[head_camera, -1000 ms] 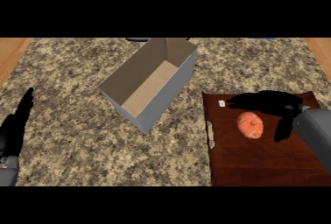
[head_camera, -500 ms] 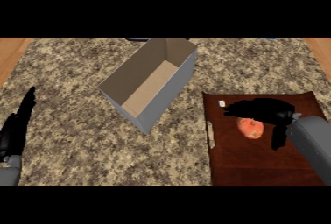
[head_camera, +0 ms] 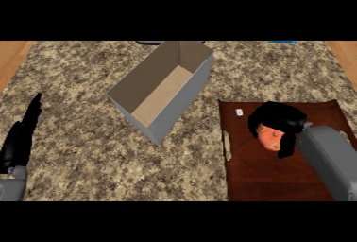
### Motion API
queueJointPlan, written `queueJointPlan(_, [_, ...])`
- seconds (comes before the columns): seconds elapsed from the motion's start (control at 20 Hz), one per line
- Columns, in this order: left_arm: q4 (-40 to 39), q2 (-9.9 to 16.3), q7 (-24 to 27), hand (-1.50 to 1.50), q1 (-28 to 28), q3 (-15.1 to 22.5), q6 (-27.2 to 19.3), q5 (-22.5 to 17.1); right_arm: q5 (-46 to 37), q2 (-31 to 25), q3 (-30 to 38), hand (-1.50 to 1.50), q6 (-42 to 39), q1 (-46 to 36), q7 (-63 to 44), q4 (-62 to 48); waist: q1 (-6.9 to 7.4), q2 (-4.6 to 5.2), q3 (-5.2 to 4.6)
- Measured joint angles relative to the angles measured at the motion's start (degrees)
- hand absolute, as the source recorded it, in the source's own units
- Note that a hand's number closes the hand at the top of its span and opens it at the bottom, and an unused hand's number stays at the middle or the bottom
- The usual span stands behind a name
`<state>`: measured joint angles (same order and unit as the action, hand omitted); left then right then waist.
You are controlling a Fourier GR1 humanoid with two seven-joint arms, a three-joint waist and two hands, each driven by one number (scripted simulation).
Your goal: Pick the squash from the tray and place it in the cardboard box
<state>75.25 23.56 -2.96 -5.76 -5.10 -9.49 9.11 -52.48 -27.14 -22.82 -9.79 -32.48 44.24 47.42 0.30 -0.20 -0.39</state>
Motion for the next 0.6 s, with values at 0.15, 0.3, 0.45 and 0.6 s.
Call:
queueJointPlan(0.15, [-0.29, 0.05, 0.04, 0.0, -0.23, -0.53, 0.18, 0.22, -0.35, 0.98, 2.29, 1.5, 2.03, 0.37, -2.81, 0.01, -0.26, -0.07, -0.08])
queueJointPlan(0.3, [-0.08, 0.11, -0.01, 0.0, -0.01, -0.7, 0.33, 0.23, 0.53, 1.7, 6.26, 1.5, 2.8, 0.19, -10.48, -1.22, -0.47, -0.08, -0.02])
queueJointPlan(0.45, [-0.09, 0.57, -0.17, 0.0, -0.01, -1.27, 0.56, 0.07, 1.29, 2.77, 10.1, 1.5, 4.76, 0.48, -19.16, -1.19, -0.76, -0.15, 0.03])
queueJointPlan(0.6, [-0.96, 0.11, 0.46, 0.0, -0.18, -1.25, 0.19, 0.51, 0.85, 3.61, 12.47, 1.5, 8.06, 0.43, -26.2, 1.59, -0.96, -0.1, 0.18])
